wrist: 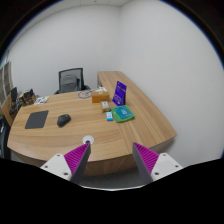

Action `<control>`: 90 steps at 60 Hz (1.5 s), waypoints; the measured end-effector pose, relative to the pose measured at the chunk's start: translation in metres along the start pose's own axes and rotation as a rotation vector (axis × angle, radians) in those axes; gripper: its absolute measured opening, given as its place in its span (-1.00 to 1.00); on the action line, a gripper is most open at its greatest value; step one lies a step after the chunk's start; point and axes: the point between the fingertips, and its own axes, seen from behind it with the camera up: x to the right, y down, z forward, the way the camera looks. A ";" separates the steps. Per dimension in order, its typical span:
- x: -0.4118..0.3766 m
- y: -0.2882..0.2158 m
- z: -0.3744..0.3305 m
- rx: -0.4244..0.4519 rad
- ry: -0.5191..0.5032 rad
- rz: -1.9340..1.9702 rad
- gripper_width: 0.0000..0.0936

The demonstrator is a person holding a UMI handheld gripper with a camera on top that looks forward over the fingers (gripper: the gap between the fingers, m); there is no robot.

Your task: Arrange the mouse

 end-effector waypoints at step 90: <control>-0.312 -0.005 0.118 -0.083 -0.190 -0.071 0.84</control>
